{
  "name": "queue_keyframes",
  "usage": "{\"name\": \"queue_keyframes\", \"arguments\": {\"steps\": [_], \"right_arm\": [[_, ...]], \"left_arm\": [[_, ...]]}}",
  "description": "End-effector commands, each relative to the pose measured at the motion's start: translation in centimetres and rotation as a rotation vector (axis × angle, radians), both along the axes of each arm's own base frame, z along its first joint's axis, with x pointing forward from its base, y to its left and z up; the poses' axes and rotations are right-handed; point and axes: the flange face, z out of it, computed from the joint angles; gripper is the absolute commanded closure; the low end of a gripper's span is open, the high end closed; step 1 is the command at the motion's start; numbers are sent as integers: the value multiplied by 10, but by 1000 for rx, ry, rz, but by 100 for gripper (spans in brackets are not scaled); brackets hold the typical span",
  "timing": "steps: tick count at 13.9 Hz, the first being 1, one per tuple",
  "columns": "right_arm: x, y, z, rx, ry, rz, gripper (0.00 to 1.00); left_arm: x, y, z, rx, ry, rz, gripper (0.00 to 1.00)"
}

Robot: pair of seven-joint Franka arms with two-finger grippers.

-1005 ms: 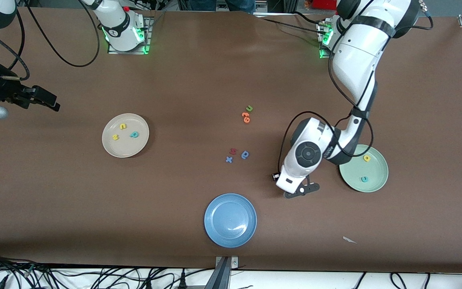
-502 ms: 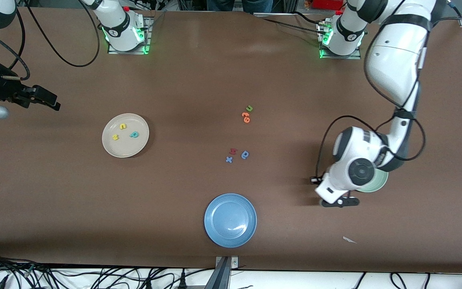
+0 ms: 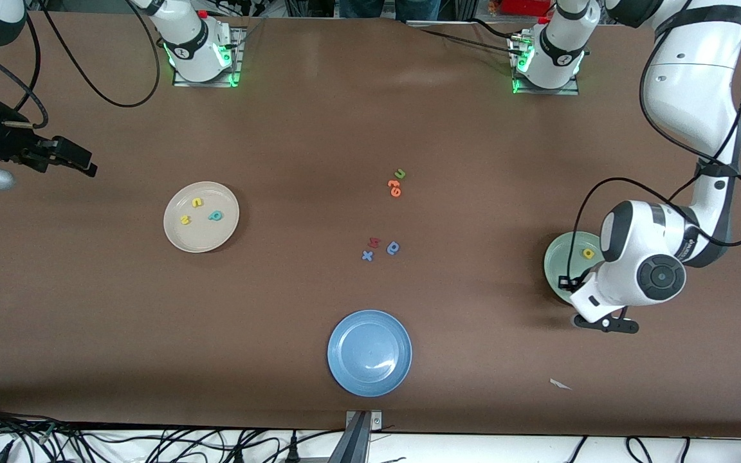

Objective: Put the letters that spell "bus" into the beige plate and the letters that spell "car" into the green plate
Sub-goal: 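Lower the teal letter over the green plate and open the left gripper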

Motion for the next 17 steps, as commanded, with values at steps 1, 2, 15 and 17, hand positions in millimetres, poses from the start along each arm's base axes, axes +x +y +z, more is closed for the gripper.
{"name": "queue_keyframes", "arguments": {"steps": [1,2,15,17], "right_arm": [[2,-3,3,-1,7,1,0],[1,-3,4,-1,5,1,0],[2,-3,3,-1,5,1,0],[2,-3,4,-1,4,0,0]], "left_arm": [[-31,16,-8,0,-47,-34,74],[-35,21,-10,-6,-55,-29,57],[-33,25,96,16,-41,12,0],[-35,31,123,-67,-50,87,0]]}}
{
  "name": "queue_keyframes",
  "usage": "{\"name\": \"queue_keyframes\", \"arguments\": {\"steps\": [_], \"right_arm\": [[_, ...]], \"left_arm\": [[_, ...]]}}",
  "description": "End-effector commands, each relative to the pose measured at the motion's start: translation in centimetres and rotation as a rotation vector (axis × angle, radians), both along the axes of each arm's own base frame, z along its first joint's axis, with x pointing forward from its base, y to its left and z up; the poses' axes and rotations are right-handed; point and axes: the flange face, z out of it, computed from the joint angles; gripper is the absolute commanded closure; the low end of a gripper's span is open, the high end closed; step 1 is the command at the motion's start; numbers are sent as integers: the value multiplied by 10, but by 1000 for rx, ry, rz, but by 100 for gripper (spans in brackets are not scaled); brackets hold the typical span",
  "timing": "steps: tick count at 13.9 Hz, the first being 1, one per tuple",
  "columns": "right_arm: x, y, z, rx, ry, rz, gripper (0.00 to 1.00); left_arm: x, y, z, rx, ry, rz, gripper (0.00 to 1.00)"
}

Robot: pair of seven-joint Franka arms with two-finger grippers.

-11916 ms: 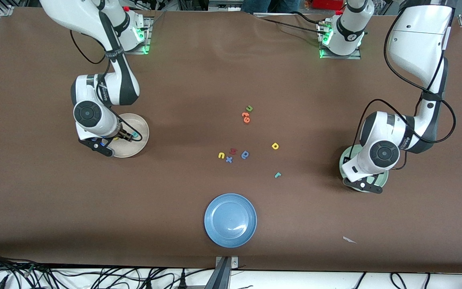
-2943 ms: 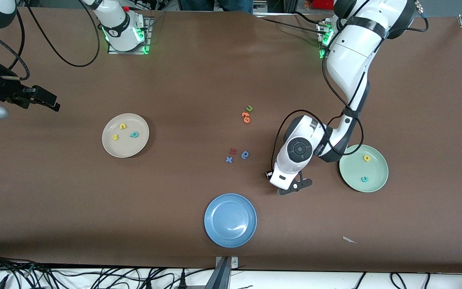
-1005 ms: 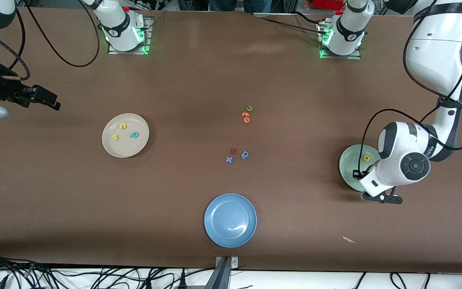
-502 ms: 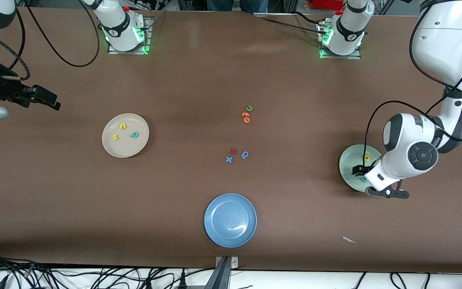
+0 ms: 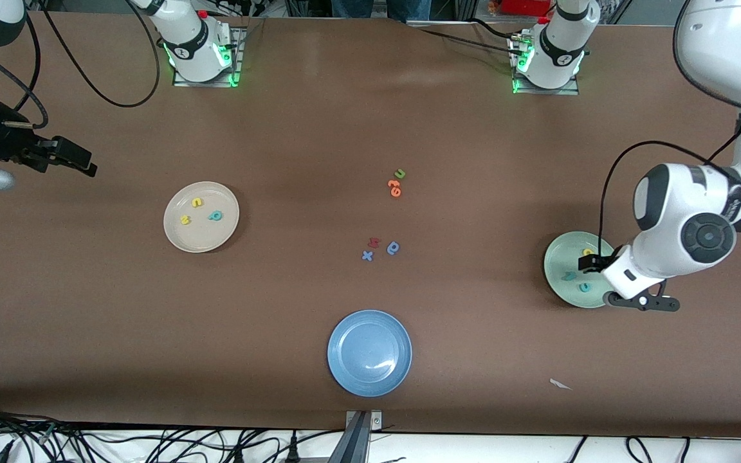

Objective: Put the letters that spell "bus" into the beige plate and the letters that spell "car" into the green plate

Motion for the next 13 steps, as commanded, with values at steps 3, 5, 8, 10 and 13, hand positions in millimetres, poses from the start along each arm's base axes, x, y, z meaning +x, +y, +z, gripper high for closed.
{"name": "queue_keyframes", "arguments": {"steps": [3,5,8,10,13], "right_arm": [[2,-2,4,0,2,6,0],[2,-2,4,0,2,5,0],[2,-3,3,0,4,3,0],[2,-3,3,1,4,5,0],[2,-3,3,1,4,8,0]], "left_arm": [[-20,15,74,-87,35,76,0],[-41,9,114,-72,47,60,0],[-68,17,169,-71,58,12,0],[-80,19,192,-91,52,28,0],[-94,19,222,-94,43,30,0]]}}
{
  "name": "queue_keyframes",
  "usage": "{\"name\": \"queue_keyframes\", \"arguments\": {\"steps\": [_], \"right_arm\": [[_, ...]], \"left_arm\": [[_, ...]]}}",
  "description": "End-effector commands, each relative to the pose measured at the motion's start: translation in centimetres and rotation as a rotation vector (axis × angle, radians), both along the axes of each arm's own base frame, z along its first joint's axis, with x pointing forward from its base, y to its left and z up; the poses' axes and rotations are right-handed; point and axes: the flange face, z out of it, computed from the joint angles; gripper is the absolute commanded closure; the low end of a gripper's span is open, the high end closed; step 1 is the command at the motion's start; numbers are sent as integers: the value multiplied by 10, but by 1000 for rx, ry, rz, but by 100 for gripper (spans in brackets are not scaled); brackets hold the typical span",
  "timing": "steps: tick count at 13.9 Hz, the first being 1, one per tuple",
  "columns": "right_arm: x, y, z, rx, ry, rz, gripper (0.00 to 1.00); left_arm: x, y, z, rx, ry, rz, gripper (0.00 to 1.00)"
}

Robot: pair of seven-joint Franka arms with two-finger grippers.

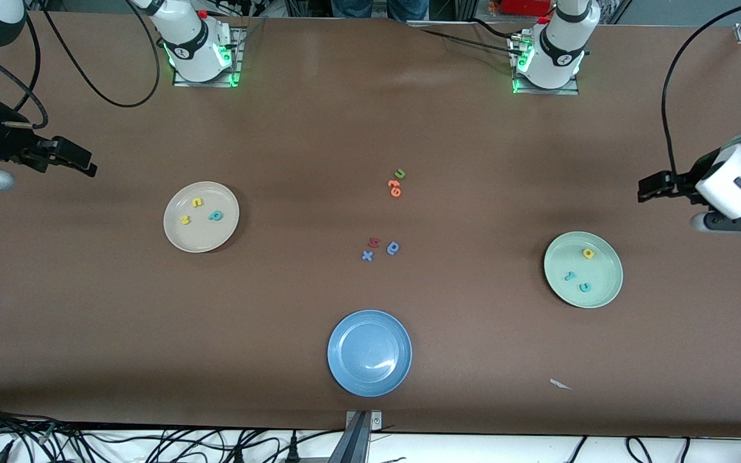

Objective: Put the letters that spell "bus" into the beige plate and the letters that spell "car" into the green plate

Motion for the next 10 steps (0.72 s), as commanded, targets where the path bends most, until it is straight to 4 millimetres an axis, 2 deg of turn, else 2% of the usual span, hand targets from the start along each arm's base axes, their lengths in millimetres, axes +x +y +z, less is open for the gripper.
{"name": "queue_keyframes", "arguments": {"steps": [1,3,5,10], "right_arm": [[2,-2,4,1,4,8,0],[2,-2,4,2,4,6,0],[2,-2,4,2,2,8,0],[2,-2,4,1,3,9,0]], "left_arm": [[-16,-3,20,-29,4,-20,0],[-20,-4,31,-29,-16,-23,0],[-21,-14,34,-31,-23,-42,0],[-18,-10,51,-34,-59,-36,0]]}}
